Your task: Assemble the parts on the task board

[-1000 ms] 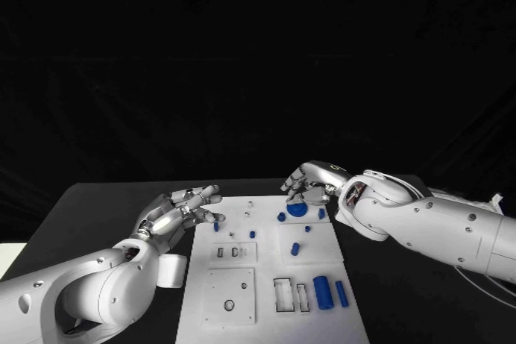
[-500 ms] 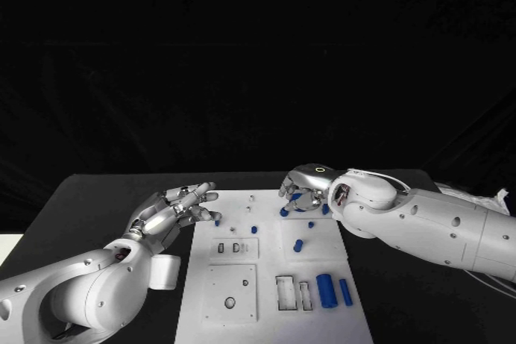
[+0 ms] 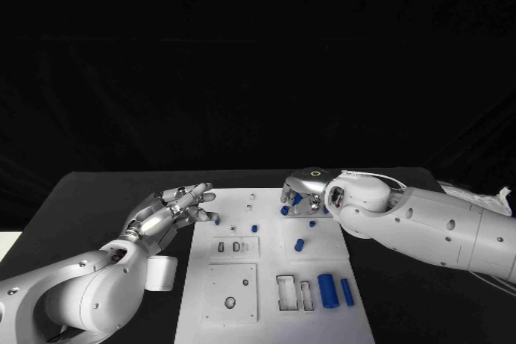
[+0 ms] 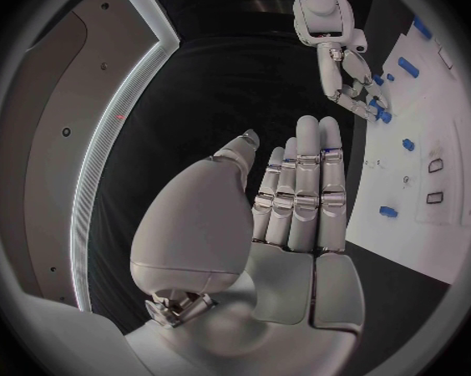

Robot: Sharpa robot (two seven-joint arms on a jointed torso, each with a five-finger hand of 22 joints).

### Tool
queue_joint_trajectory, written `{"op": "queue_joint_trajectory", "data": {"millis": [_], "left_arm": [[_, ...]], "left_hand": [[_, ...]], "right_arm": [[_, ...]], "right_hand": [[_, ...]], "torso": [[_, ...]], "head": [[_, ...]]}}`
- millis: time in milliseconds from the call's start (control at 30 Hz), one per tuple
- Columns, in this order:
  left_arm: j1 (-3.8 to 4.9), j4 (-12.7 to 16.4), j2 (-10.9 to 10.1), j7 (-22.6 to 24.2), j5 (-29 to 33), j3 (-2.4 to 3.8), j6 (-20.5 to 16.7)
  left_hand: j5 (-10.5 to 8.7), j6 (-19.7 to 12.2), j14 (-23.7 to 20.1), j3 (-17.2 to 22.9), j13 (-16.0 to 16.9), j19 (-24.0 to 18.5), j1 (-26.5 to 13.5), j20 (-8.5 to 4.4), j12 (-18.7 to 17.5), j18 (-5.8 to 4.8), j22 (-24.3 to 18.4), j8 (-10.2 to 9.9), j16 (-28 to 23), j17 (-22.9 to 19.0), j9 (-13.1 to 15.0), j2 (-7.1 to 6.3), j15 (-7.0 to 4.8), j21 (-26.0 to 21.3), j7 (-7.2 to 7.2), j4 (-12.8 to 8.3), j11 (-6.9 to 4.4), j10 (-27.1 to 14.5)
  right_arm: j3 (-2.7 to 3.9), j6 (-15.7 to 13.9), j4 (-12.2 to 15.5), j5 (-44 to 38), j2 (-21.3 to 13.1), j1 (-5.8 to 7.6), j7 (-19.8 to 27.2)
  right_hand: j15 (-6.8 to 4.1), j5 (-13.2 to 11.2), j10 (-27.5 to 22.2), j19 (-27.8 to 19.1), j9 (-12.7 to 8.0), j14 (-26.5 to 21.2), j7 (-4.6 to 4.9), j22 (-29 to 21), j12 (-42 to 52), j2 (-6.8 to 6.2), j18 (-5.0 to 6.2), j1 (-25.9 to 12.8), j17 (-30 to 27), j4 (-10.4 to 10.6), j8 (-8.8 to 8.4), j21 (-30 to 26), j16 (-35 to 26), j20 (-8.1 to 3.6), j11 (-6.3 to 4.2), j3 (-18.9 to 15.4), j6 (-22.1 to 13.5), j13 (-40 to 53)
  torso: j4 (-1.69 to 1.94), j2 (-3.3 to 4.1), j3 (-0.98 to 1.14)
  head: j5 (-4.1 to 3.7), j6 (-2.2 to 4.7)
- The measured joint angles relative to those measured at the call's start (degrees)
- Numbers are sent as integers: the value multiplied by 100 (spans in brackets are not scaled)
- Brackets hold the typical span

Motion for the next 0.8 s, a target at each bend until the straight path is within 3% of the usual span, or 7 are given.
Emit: {"op": "queue_joint_trajectory", "data": {"millis": [800], "left_arm": [[5, 8, -13, -103, 4, 1, 0]], "left_hand": [[0, -112, -79, 63, -9, -61, 1, 20, 0, -1, 39, -23, 89, 98, 0, 0, 21, 66, 69, -96, 42, -127]], "right_arm": [[12, 220, -52, -108, 95, 15, -7]], "right_hand": [[0, -201, 1, -22, 3, 0, -31, 98, 0, 46, 1, 46, 15, 210, -6, 132, 21, 22, 0, 532, 96, -11]], "torso": [[38, 97, 9]], "head": [[-19, -23]]}}
